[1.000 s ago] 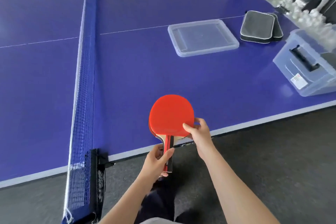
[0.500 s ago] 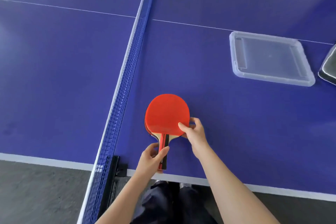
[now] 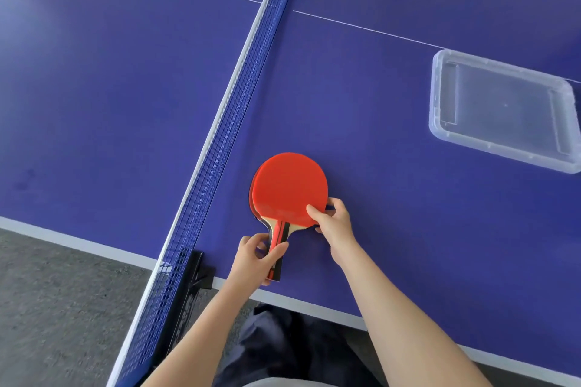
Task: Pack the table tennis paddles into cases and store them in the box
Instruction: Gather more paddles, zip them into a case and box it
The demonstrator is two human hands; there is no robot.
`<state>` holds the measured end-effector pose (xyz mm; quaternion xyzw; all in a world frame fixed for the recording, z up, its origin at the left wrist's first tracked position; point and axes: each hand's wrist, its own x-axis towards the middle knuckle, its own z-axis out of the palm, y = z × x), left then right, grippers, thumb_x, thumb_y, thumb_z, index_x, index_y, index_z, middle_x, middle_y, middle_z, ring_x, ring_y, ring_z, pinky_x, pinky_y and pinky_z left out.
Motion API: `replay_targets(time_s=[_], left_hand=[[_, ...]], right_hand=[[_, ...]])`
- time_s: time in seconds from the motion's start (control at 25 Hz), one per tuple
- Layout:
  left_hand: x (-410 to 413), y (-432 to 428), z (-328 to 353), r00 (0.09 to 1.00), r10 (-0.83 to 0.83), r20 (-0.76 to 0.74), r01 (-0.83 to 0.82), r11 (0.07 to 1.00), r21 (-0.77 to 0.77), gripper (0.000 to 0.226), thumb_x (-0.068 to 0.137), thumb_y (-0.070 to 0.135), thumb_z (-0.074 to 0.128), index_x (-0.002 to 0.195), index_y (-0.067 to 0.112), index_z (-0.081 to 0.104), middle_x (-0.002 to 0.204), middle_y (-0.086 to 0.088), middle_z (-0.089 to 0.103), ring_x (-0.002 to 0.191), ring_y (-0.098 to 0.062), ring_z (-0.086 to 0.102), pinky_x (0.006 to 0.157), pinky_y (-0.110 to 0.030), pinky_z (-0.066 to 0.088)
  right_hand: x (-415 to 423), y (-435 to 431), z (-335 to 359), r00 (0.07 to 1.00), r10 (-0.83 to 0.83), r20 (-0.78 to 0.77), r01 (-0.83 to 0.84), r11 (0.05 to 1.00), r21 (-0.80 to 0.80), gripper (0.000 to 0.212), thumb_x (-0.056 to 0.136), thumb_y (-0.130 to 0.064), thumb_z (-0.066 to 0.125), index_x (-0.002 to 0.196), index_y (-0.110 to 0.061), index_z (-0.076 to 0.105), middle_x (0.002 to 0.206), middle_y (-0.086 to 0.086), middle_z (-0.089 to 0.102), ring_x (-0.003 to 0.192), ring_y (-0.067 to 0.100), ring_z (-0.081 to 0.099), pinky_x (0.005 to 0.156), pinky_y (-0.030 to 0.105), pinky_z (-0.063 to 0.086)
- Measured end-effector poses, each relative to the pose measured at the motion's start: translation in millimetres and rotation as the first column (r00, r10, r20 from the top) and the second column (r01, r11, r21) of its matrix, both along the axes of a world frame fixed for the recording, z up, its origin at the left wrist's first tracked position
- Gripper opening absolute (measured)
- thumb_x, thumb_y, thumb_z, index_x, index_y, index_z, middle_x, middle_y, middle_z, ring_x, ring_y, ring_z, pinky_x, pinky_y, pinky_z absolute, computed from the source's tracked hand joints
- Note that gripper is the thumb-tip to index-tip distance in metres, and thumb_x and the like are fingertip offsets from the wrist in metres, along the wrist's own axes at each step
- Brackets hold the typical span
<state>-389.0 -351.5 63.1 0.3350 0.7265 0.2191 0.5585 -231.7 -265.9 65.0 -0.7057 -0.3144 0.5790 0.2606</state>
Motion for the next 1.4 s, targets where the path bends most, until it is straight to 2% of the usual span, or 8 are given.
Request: replay_targets(time_s=[0.24, 0.4, 0.56, 0.72, 0.88, 1.08, 1.2, 1.4], left_hand=[[1.2, -1.8, -3.7, 0.997, -0.031, -0.075, 0.033, 0.999, 0.02, 0.034, 0.085, 0.037, 0.069, 0.11, 0.017, 0.061, 0.086, -0.001, 0.035, 0.072, -0.022, 0.055, 0.053, -0.044, 0.059], [0.4, -3.3, -4.7, 0.988, -0.012, -0.156, 0.016, 0.999, 0.03, 0.035, 0.081, 0.041, 0.072, 0.103, 0.018, 0.057, 0.093, -0.005, 0.049, 0.07, -0.023, 0.06, 0.053, -0.043, 0.059], [-2.8, -2.4, -6.4, 0.974, -0.039, -0.222, 0.045, 0.999, 0.019, 0.038, 0.079, 0.047, 0.072, 0.099, 0.019, 0.057, 0.096, -0.004, 0.057, 0.068, -0.027, 0.066, 0.055, -0.043, 0.058], [-1.1, -2.6, -6.7, 0.94, -0.089, -0.33, 0.102, 0.995, 0.022, 0.038, 0.081, 0.053, 0.066, 0.098, 0.021, 0.057, 0.098, 0.002, 0.057, 0.084, -0.016, 0.058, 0.073, -0.039, 0.053], [-2.4, -6.8, -5.1, 0.845, -0.184, -0.501, 0.241, 0.969, 0.051, 0.043, 0.082, 0.061, 0.057, 0.096, 0.021, 0.062, 0.092, 0.009, 0.06, 0.098, -0.013, 0.047, 0.069, -0.028, 0.041], [-10.7, -6.1, 0.2, 0.898, -0.185, -0.4, 0.236, 0.968, 0.082, 0.057, 0.081, 0.056, 0.062, 0.12, 0.014, 0.057, 0.108, 0.003, 0.052, 0.109, -0.02, 0.051, 0.087, -0.033, 0.046], [-20.4, -1.9, 13.4, 0.789, -0.216, -0.575, 0.363, 0.919, 0.153, 0.075, 0.079, 0.069, 0.053, 0.129, 0.013, 0.052, 0.128, -0.001, 0.051, 0.123, -0.024, 0.047, 0.096, -0.04, 0.044], [-14.6, 35.3, 38.6, 0.444, -0.338, -0.83, 0.79, 0.585, 0.184, 0.088, 0.082, 0.076, 0.023, 0.122, 0.008, 0.061, 0.133, -0.006, 0.059, 0.126, -0.028, 0.054, 0.092, -0.045, 0.05]], right_hand=[[0.0, 0.5, -1.8, 0.996, 0.056, 0.074, -0.057, 0.998, 0.003, 0.033, 0.082, -0.029, 0.069, 0.11, -0.025, 0.052, 0.108, -0.002, 0.063, 0.098, 0.016, 0.062, 0.088, 0.039, 0.055], [-6.7, -3.3, -1.5, 0.977, 0.068, 0.202, -0.08, 0.995, 0.053, 0.033, 0.084, -0.029, 0.067, 0.113, -0.018, 0.054, 0.103, -0.003, 0.06, 0.091, 0.014, 0.058, 0.077, 0.029, 0.05], [-10.1, -3.4, -5.9, 0.951, 0.085, 0.299, -0.103, 0.994, 0.044, 0.041, 0.083, -0.033, 0.068, 0.118, -0.014, 0.056, 0.114, 0.006, 0.053, 0.096, 0.019, 0.056, 0.08, 0.033, 0.051], [-8.8, -3.2, -4.7, 0.951, 0.11, 0.287, -0.135, 0.989, 0.065, 0.043, 0.084, -0.031, 0.068, 0.119, -0.013, 0.054, 0.116, 0.007, 0.056, 0.095, 0.016, 0.055, 0.079, 0.029, 0.049], [-5.7, -8.8, -1.3, 0.96, 0.134, 0.245, -0.149, 0.988, 0.045, 0.048, 0.082, -0.033, 0.069, 0.123, -0.016, 0.051, 0.118, 0.006, 0.058, 0.102, 0.018, 0.058, 0.086, 0.034, 0.052], [8.4, -19.5, 17.3, 0.937, 0.21, 0.28, -0.245, 0.964, 0.098, 0.055, 0.085, -0.028, 0.069, 0.131, -0.013, 0.045, 0.117, 0.002, 0.055, 0.092, 0.011, 0.057, 0.076, 0.021, 0.045], [27.1, -28.6, 25.8, 0.842, 0.321, 0.434, -0.397, 0.913, 0.095, 0.058, 0.089, -0.029, 0.063, 0.139, -0.014, 0.038, 0.133, 0.003, 0.042, 0.115, 0.015, 0.049, 0.089, 0.023, 0.041], [59.6, -38.5, 46.4, 0.548, 0.471, 0.691, -0.637, 0.771, -0.021, 0.06, 0.095, -0.032, 0.054, 0.146, -0.013, 0.027, 0.148, 0.004, 0.03, 0.132, 0.021, 0.037, 0.105, 0.034, 0.038]])
